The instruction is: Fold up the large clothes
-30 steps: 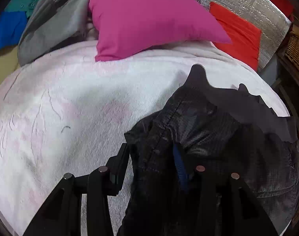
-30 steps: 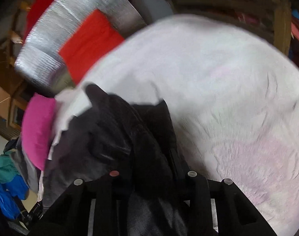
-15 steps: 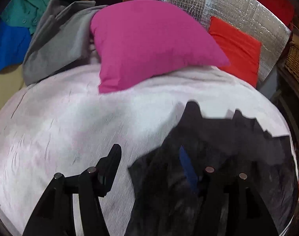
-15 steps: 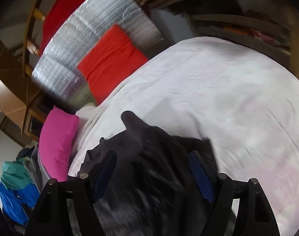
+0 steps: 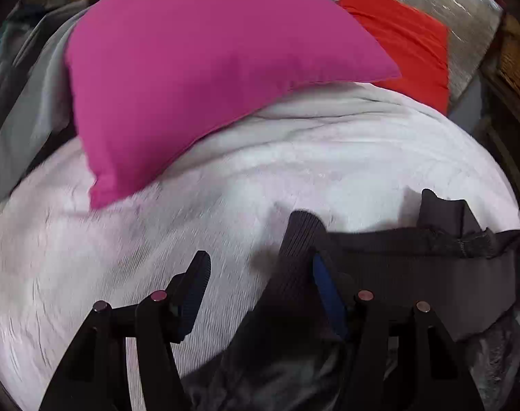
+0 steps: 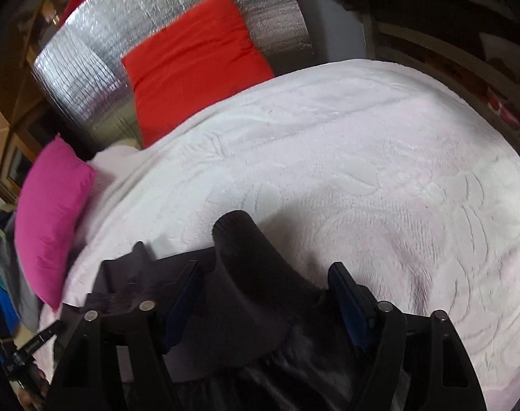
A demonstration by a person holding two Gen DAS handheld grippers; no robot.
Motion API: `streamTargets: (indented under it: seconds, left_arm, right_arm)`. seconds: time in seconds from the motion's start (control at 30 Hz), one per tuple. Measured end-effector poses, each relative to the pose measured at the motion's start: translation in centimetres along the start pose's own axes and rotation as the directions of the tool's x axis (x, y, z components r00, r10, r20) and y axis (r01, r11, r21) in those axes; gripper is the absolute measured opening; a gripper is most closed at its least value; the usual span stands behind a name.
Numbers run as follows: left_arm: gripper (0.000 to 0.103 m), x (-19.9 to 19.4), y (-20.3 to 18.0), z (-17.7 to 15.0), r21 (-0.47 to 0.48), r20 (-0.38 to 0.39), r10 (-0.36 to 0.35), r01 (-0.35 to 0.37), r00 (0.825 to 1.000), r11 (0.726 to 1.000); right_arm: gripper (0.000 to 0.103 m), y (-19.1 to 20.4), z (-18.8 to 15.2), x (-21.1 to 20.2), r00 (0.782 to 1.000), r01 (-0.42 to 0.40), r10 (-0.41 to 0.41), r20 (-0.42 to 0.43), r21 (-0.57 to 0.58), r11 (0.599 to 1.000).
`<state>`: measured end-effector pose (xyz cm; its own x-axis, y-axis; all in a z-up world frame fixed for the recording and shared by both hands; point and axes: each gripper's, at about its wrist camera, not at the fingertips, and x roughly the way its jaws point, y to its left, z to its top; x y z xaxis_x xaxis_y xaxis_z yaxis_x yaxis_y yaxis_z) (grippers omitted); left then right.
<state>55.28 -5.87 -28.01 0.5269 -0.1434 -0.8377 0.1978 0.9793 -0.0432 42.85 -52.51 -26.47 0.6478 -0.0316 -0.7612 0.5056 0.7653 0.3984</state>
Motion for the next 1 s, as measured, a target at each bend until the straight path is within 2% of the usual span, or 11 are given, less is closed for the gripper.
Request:
streamTargets:
  seconds: [0.03,0.13,0.23,0.33,0.43,0.6,0.67,0.73,0.8,0.9,1.0]
  left_arm:
    - [0.063,0.3,-0.2,0.2,0.015,0.002,0.002,-0.002,1.000,1.000]
    - [0.056,1.6,-0.5,0.6,0.048,-0.006,0.011,-0.011,1.000,0.999]
    - [0.028,2.9,-0.3,0.6,0.040,-0.035,-0.026,0.028,0.999,0.999]
    - [0.017,1.5,-1.1,0.8,0.081,0.047,0.009,-0.013,0.999,0.997]
    - [0.016,0.6,-3.0,0.4,0.187,0.158,0.166,-0.194,0.974,0.963]
    - [0.016,2.9,-1.9,0.1,0.155,0.037,0.217,-0.221,0.975,0.963]
    - [0.016,1.0,-1.4,0.5,0.116,0.066,0.188,-0.195,0.980,0.974]
    - [0.020,-1.0,-1.4,0.6,0.099,0.088,0.171,-0.179,0.981,0.979]
    - [0.037,-3.1,-2.3,0.2,0.113,0.107,0.143,-0.155,0.984,0.981]
    - [0.060,-5.5,-4.3,-1.0,0.154,0.140,0.102,-0.124,0.985,0.980]
    - [0.060,-7.5,-6.3,-3.0,0.197,0.132,0.070,-0.096,0.989,0.976]
  right_arm:
    - [0.044,0.0,0.1,0.2,1.000,0.017,-0.017,-0.003,-0.012,1.000]
    - [0.027,-0.3,0.6,1.1,0.999,0.046,-0.046,-0.023,-0.026,0.999]
    - [0.016,-0.4,1.0,1.2,0.999,0.038,-0.038,-0.010,-0.017,0.999]
    - [0.015,-0.2,1.2,0.6,0.998,0.058,-0.057,0.038,-0.026,0.998]
    - [0.015,0.9,0.7,1.0,0.991,0.130,-0.124,0.054,-0.109,0.986]
    - [0.015,-0.2,0.9,1.4,0.995,0.103,-0.104,-0.011,-0.051,0.993]
    - [0.020,-0.7,0.6,-0.5,0.999,0.030,-0.030,0.017,-0.006,1.000]
    - [0.054,-1.1,0.0,-2.4,0.999,0.001,-0.002,0.046,0.026,1.000]
    - [0.077,-1.4,-1.1,-4.6,0.996,-0.023,0.019,0.087,0.049,0.999]
    - [0.077,-0.9,-3.3,-7.9,0.990,-0.061,0.060,0.124,0.004,0.998]
    - [0.077,-0.1,-5.4,-9.3,0.991,-0.103,0.106,0.081,-0.035,0.994]
